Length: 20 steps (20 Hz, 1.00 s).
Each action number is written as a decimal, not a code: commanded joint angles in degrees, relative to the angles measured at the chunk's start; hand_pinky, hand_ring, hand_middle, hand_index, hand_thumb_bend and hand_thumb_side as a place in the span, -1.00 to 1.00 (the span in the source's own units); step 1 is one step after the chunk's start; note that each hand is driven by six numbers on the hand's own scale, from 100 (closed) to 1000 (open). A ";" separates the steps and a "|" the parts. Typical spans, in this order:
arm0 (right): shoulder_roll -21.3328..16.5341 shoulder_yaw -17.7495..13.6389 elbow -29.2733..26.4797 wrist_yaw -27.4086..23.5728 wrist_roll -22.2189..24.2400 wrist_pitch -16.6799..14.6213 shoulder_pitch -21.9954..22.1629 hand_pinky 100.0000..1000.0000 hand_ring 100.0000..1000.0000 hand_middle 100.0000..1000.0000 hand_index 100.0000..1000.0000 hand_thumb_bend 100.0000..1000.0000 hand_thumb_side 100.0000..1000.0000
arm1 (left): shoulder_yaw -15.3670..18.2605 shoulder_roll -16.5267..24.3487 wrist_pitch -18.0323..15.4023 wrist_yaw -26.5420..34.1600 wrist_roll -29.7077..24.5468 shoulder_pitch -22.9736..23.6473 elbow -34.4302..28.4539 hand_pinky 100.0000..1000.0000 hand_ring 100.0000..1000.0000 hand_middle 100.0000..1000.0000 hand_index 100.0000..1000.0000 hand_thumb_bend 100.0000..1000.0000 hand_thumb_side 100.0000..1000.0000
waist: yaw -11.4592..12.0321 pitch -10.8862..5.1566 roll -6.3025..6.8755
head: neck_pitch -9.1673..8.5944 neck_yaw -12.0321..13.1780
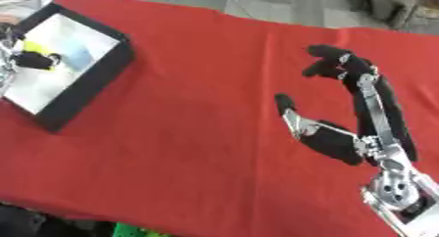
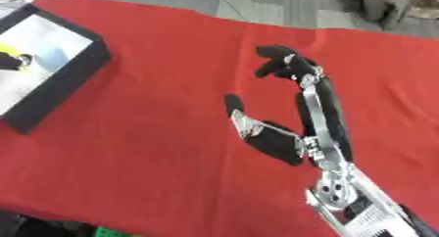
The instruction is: Pick up the objects with one hand, pass them to the other hand, and then place them into the box on the other side of the table.
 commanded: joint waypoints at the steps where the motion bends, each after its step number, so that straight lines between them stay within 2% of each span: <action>1: -1.01 -0.84 -1.22 -0.22 -0.21 -0.26 -0.75 0.49 0.80 0.00 0.52 -0.39 -0.94 | 1.31 1.19 0.16 -1.62 -1.14 -0.98 -0.42 0.63 0.55 0.48 0.70 -0.11 -0.18 | 0.01 -0.89 0.45 | -0.25 -0.18; 4: -1.08 -0.88 -1.22 -0.22 -0.34 -0.41 -0.70 0.49 0.80 0.00 0.52 -0.39 -0.94 | 1.53 1.18 0.37 -2.08 -1.13 -1.02 -1.07 0.62 0.53 0.47 0.69 -0.19 -0.27 | -0.01 -0.92 0.52 | -0.17 -0.12; 7: -1.17 -0.92 -1.22 -0.19 -0.44 -0.46 -0.64 0.49 0.80 0.00 0.52 -0.38 -0.94 | 1.58 1.19 0.60 -1.74 -0.73 -1.00 -2.08 0.59 0.51 0.46 0.68 -0.26 -0.26 | -0.01 -0.94 0.59 | -0.03 -0.06; 8: -1.20 -0.93 -1.22 -0.17 -0.47 -0.48 -0.62 0.49 0.80 0.00 0.52 -0.38 -0.95 | 1.62 1.22 0.73 -1.54 -0.46 -0.99 -2.46 0.58 0.50 0.45 0.66 -0.34 -0.30 | -0.02 -0.96 0.60 | 0.02 -0.12; 10: -1.30 -1.04 -1.22 -0.05 -0.56 -0.59 -0.54 0.49 0.80 0.00 0.52 -0.38 -0.95 | 1.92 1.25 1.13 -0.75 0.84 -0.95 -4.14 0.53 0.43 0.43 0.62 -0.72 -0.34 | -0.01 -1.00 0.60 | 0.14 -0.56; 12: -1.51 -1.34 -1.22 0.18 -0.78 -0.80 -0.45 0.49 0.80 0.01 0.53 -0.38 -0.95 | 2.22 1.32 1.32 1.66 3.00 -0.49 -7.87 0.48 0.38 0.42 0.58 -0.96 -0.01 | 0.02 -1.04 0.57 | 0.40 -1.72; 13: -1.65 -1.56 -1.22 0.29 -0.89 -0.88 -0.42 0.49 0.81 0.01 0.53 -0.38 -0.95 | 2.21 1.42 1.10 3.54 4.06 -0.09 -10.06 0.47 0.36 0.42 0.57 -1.00 0.13 | 0.03 -1.06 0.56 | 0.52 -2.35; 14: -1.85 -1.90 -1.22 0.36 -1.06 -0.97 -0.40 0.49 0.81 0.02 0.54 -0.39 -0.94 | 2.09 1.52 0.37 6.06 5.02 0.44 -12.52 0.45 0.35 0.42 0.55 -1.00 0.38 | -0.01 -1.09 0.53 | 0.61 -3.06; 15: -2.13 -2.31 -1.22 0.40 -1.24 -1.09 -0.39 0.50 0.81 0.02 0.54 -0.40 -0.94 | 1.93 1.67 -0.72 9.01 5.84 1.10 -14.92 0.44 0.34 0.42 0.56 -1.00 0.55 | -0.05 -1.13 0.50 | 0.66 -3.71; 17: -2.97 -3.35 -1.22 0.58 -1.45 -1.59 -0.26 0.51 0.82 0.05 0.56 -0.45 -0.94 | 1.70 1.94 -3.53 16.22 7.47 2.71 -19.61 0.40 0.33 0.44 0.56 -1.00 0.64 | -0.21 -1.23 0.37 | 0.74 -4.92; 20: -4.16 -4.86 -1.22 0.26 -1.07 -2.78 0.10 0.52 0.84 0.08 0.57 -0.69 -0.99 | 1.76 2.13 -7.56 26.62 11.30 5.17 -25.49 0.39 0.32 0.46 0.60 -1.00 0.78 | -0.55 -1.39 0.15 | 0.81 -6.23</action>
